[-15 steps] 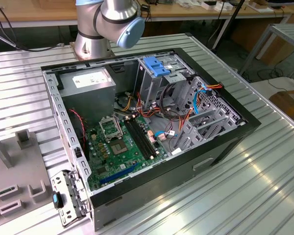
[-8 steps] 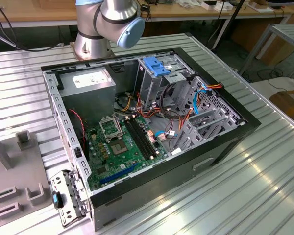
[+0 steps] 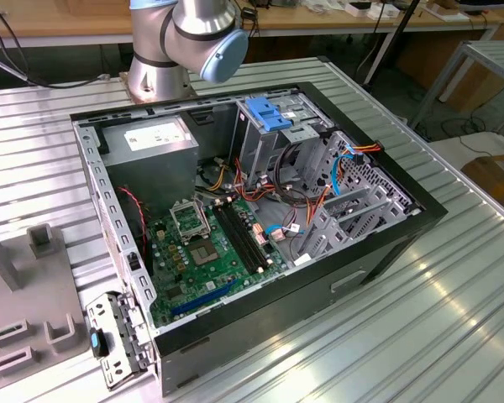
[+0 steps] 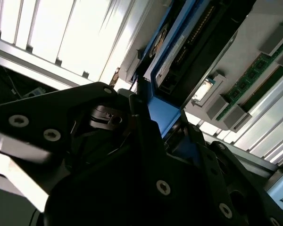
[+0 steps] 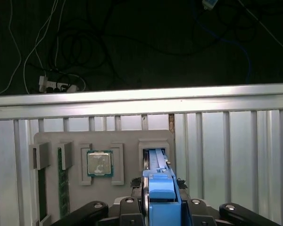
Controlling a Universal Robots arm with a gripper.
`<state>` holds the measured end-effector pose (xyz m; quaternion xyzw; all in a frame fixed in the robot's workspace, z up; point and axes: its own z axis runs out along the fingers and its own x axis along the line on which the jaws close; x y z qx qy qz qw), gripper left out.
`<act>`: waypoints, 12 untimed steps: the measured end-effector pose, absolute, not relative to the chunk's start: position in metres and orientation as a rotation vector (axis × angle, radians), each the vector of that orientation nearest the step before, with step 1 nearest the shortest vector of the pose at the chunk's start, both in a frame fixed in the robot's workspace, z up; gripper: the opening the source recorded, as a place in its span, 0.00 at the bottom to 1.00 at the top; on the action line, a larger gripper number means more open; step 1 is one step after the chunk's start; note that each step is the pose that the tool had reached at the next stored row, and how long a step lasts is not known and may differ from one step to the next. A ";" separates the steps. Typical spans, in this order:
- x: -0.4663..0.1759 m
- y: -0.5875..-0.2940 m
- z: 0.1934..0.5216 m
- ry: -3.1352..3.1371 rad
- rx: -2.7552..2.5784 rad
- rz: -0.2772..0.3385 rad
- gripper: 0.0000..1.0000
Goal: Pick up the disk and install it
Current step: 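Pick up the disk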
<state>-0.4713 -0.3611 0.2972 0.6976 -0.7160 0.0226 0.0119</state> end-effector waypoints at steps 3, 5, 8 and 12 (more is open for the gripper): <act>-0.471 -0.361 0.297 -2.226 2.182 0.071 0.37; -0.471 -0.361 0.297 -2.225 2.183 0.071 0.37; -0.471 -0.361 0.297 -2.224 2.184 0.071 0.37; -0.471 -0.361 0.297 -2.226 2.182 0.071 0.37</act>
